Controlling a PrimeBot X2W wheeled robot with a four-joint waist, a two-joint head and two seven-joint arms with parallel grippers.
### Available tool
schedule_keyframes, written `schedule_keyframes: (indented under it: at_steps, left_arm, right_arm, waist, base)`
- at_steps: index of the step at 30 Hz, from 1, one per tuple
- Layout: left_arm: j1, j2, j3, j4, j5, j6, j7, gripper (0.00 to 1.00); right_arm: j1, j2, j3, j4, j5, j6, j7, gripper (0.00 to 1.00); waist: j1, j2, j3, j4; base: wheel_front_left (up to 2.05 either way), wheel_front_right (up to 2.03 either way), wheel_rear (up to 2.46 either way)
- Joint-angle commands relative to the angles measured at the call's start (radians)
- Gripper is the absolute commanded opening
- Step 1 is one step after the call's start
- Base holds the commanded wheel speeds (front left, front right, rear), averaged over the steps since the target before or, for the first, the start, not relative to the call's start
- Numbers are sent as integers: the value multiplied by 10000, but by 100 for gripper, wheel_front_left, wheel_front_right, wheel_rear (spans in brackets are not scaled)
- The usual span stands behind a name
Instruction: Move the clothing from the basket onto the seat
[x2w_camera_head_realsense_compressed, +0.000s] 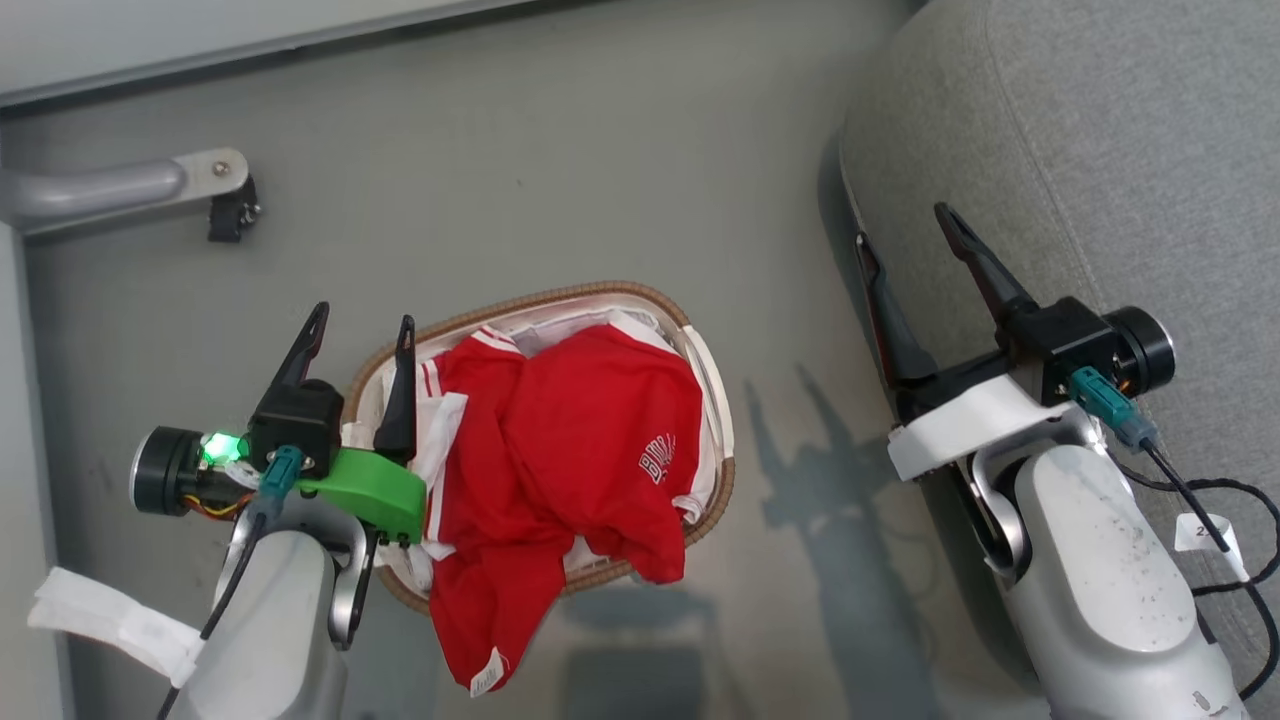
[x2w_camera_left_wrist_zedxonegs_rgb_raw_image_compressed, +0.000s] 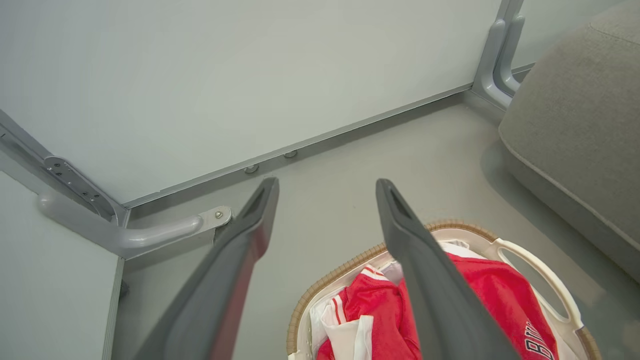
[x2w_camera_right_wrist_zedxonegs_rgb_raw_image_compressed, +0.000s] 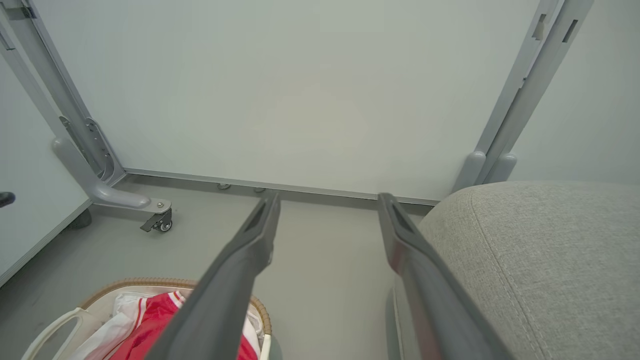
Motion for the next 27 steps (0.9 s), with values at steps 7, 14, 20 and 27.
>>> schedule_keyframes:
  at_steps: [7, 14, 20, 27]
  left_arm:
    - [-1036, 307, -276, 925, 857, -158, -177, 100]
    - [-1676, 469, -417, 1714, 887, -272, -175, 100]
    - [-2101, 579, -556, 2570, 1066, 1, -174, 100]
    - [-2534, 705, -843, 3556, 1181, 68, -174, 100]
  right_arm:
    - [-621, 20, 202, -430, -481, -6, -200, 100]
    - [-892, 18, 557, -572, -356, -6, -203, 100]
    - [-917, 15, 758, -665, -215, -6, -201, 100]
    - [-908, 17, 799, -753, -165, -8, -193, 100]
  waist:
    - [-1, 0, 2195, -739]
    - [-1, 0, 3023, -924]
    - [-1, 0, 3493, -1013]
    - [-1, 0, 3942, -1126]
  base:
    - [0, 0, 0]
    - [0, 0, 0]
    - [0, 0, 0]
    - [0, 0, 0]
